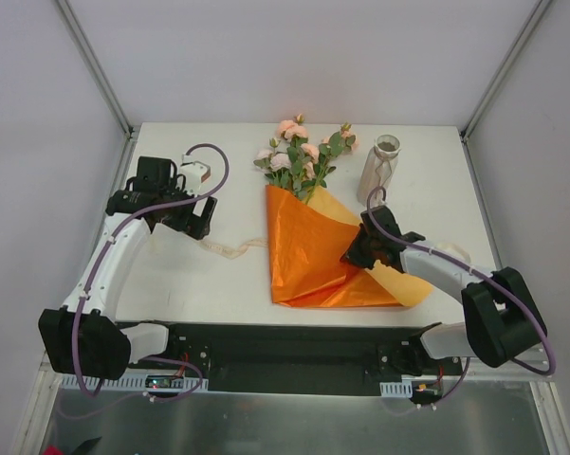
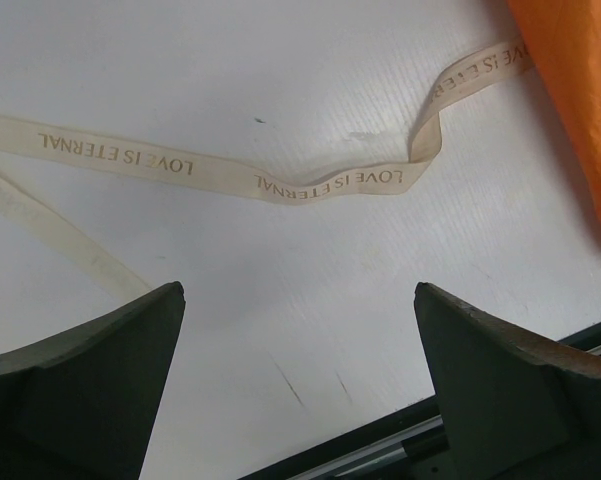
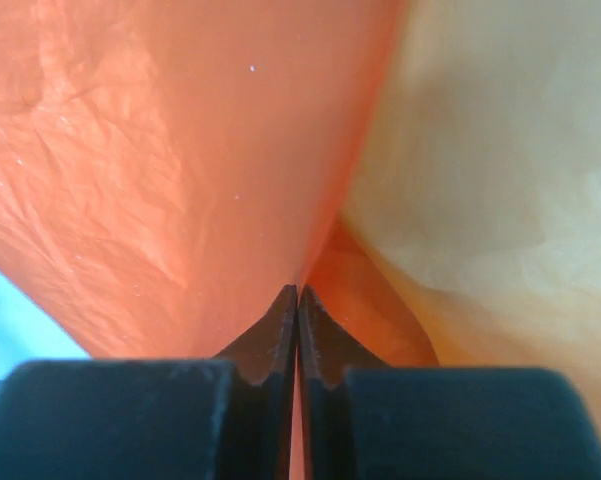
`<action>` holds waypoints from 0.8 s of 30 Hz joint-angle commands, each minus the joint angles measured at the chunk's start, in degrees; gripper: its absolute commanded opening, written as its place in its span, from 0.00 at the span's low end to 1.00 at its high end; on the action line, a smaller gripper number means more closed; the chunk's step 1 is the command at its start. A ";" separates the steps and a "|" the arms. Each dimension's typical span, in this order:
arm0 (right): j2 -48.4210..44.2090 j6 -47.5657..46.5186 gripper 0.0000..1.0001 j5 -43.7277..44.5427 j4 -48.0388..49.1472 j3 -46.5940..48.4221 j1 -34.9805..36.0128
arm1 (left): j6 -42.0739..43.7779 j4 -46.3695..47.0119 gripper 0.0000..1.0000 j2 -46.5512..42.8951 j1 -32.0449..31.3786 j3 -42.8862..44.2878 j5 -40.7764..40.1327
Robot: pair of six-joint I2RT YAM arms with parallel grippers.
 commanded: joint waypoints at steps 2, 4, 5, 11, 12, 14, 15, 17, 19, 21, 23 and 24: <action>-4.52 -0.99 0.01 0.20 4.07 2.45 0.57 | 1.10 -0.95 0.99 -2.54 0.38 0.06 -1.17; -6.20 -3.01 0.01 1.61 2.75 5.68 2.49 | 0.84 -0.95 0.99 -2.63 0.38 0.41 -1.25; -7.00 -5.46 0.01 3.10 1.44 7.10 3.47 | 0.58 -0.95 0.99 -2.98 0.38 1.11 -1.17; 0.44 -13.38 0.01 5.66 1.07 21.84 14.97 | -4.60 -0.95 0.99 -4.21 0.38 5.50 -0.55; 2.21 -15.31 0.01 5.57 1.42 23.79 16.56 | -5.22 -1.04 0.99 -4.56 0.38 6.04 -0.72; 7.29 -16.73 0.01 4.79 2.65 27.92 20.95 | -6.81 -0.87 0.99 -6.05 0.64 7.26 -0.90; 9.24 -18.30 0.01 4.35 2.92 32.29 23.40 | -7.77 -0.87 0.99 -6.58 0.99 7.71 -1.08; 15.19 -19.28 0.01 0.93 3.18 36.71 25.35 | -8.83 -0.08 0.99 -8.68 3.52 8.58 -0.99; 18.91 -19.89 0.01 -1.10 3.62 43.22 27.46 | -10.40 1.59 0.99 -10.71 6.69 7.98 0.14; 24.44 -19.64 0.04 -4.61 4.76 49.26 28.78 | -9.98 2.21 0.99 -13.34 8.99 7.80 0.25; 29.96 -18.41 0.11 -7.69 4.77 53.50 29.49 | -9.45 2.21 0.99 -16.23 9.60 7.71 -0.37; 31.65 -17.71 0.29 -8.65 4.77 55.26 29.84 | -9.01 2.21 0.99 -17.30 9.60 7.71 -0.64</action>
